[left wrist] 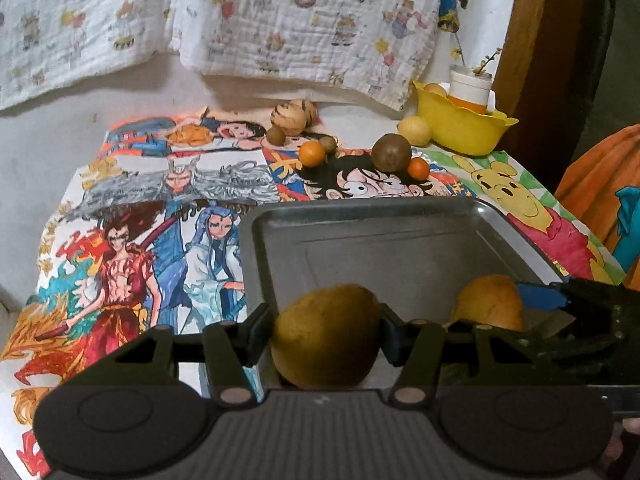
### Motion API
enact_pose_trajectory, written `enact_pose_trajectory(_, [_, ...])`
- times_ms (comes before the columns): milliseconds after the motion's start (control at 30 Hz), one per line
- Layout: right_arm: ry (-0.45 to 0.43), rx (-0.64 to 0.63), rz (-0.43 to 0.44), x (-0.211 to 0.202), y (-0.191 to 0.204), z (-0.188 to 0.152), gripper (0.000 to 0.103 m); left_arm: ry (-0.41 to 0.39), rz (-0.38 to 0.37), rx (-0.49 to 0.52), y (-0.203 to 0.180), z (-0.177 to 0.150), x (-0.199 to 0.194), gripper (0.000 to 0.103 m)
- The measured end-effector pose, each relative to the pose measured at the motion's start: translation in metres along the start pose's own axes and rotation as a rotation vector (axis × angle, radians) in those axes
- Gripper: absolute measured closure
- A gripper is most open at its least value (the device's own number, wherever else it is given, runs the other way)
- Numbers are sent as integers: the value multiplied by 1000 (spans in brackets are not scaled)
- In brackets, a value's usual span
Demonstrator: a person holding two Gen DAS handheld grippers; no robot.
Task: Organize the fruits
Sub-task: 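Carry the yellow pear onto the tray with left tool while right places brown pear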
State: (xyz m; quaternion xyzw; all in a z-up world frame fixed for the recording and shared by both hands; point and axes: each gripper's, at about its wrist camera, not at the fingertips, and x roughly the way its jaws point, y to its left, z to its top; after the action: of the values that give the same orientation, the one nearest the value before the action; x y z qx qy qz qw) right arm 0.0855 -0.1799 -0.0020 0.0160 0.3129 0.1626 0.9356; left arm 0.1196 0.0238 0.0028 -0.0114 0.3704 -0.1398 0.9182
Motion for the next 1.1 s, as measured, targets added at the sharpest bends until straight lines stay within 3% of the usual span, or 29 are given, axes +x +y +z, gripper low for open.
enact_pose_trajectory(467, [-13, -2, 1, 4, -1, -5, 26, -37, 15, 11, -5, -6, 0, 43])
enact_pose_trajectory(1100, [-53, -66, -40, -22, -6, -15, 22, -67, -15, 26, -13, -19, -9, 33])
